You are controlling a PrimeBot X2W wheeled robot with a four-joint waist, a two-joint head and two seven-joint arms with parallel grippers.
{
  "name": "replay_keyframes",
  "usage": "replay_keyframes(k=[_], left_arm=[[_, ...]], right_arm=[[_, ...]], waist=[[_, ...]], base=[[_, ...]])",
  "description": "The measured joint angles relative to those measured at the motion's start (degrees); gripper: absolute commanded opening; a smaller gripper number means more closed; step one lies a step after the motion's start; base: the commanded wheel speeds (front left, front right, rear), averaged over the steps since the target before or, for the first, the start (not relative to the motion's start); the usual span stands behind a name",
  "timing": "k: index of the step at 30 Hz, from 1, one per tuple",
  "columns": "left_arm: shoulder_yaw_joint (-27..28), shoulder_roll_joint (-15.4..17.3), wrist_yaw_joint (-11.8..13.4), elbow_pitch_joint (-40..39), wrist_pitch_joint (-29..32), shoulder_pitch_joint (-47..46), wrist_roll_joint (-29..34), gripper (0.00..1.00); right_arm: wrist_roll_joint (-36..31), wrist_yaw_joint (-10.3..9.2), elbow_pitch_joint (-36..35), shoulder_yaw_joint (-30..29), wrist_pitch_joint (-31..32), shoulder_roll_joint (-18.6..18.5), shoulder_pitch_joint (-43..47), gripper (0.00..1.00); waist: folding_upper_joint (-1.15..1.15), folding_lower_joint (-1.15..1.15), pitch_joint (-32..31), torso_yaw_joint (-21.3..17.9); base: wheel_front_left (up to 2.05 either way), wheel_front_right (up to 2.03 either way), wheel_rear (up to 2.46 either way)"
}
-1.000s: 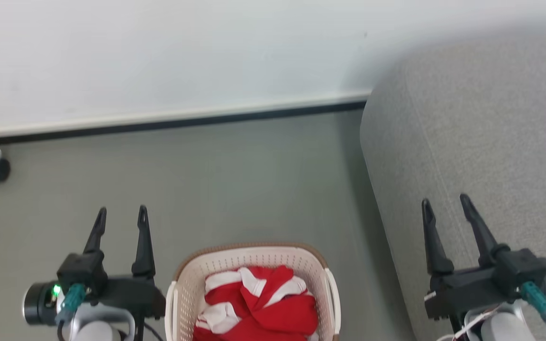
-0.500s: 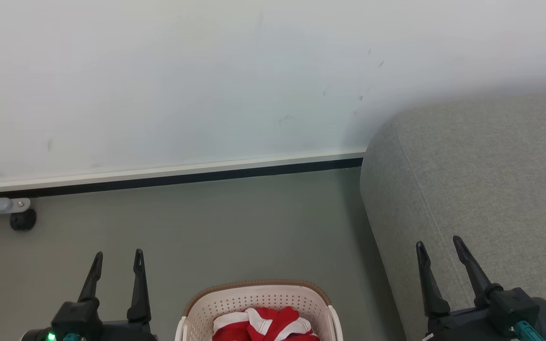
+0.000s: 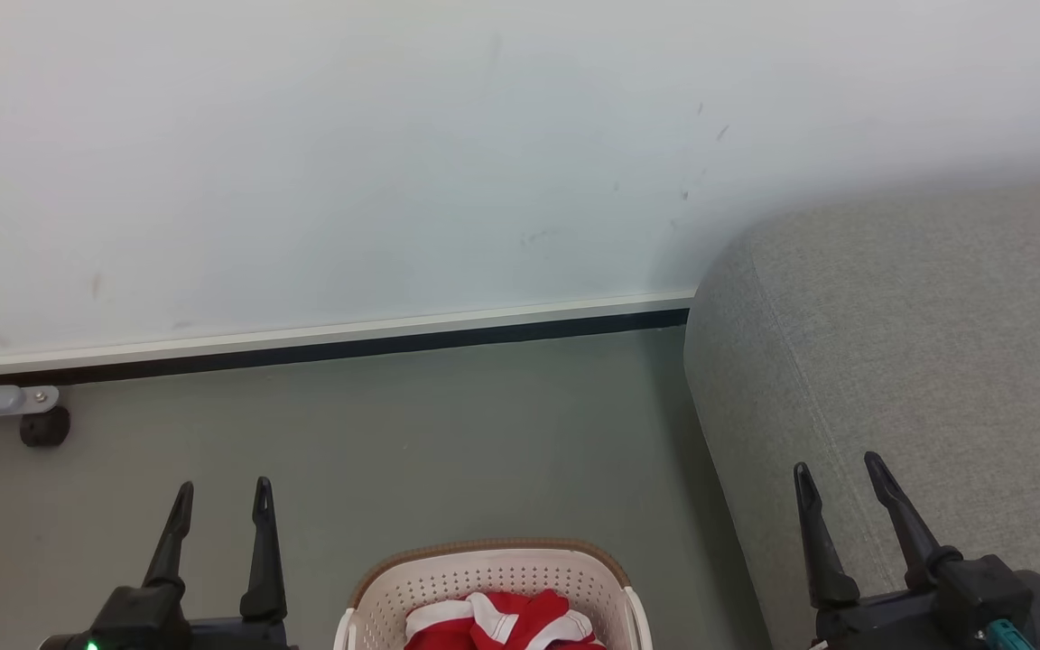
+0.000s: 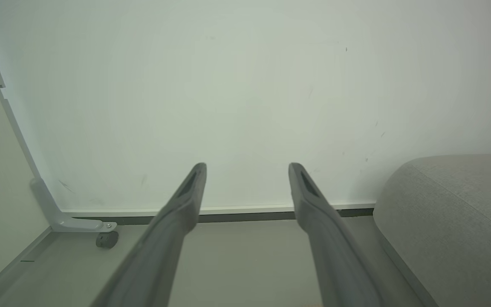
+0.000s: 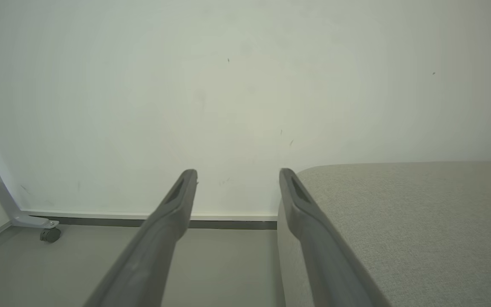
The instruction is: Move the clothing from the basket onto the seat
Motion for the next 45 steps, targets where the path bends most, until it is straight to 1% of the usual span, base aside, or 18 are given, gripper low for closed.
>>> replay_keyframes(k=[8, 17, 23, 34, 45], left_arm=[[-0.07, 0.01, -0.01, -0.78, 0.0, 0.13, 0.03, 1.0], [-2.15, 0.01, -0.88, -0.81, 0.03, 0.15, 0.89, 1.0], [-5.44, -0.21, -1.96, 4.17, 1.91, -5.17, 2.64, 1.0], [-10.36, -0.75, -2.5, 14.33, 4.85, -10.91, 6.59, 1.0], [-14.26, -1.65, -2.45, 24.58, 8.43, -19.49, 9.71, 1.0]], right_arm=[[0.0, 0.0, -0.56, -0.14, 0.0, -0.01, 0.09, 1.0], [0.01, 0.0, -3.39, -1.13, 0.0, -0.41, 0.28, 1.0], [0.03, -0.02, -4.67, -3.39, 0.0, -1.69, -3.96, 1.0], [0.54, -0.18, -6.24, -5.84, 0.0, -3.81, -11.05, 1.0], [1.14, -0.13, -7.88, -6.66, 0.0, -3.94, -18.48, 1.0]], waist=[[0.0, 0.0, 0.28, -0.13], [0.0, 0.0, 3.46, -0.38], [0.0, 0.01, 8.14, -0.83], [0.0, 0.02, 16.41, -2.83], [0.01, 0.02, 25.03, -5.61]], base=[[0.0, 0.0, 0.0], [0.0, 0.0, 0.0], [0.0, 0.0, 0.0], [0.0, 0.0, 0.0], [0.0, 0.0, 0.0]])
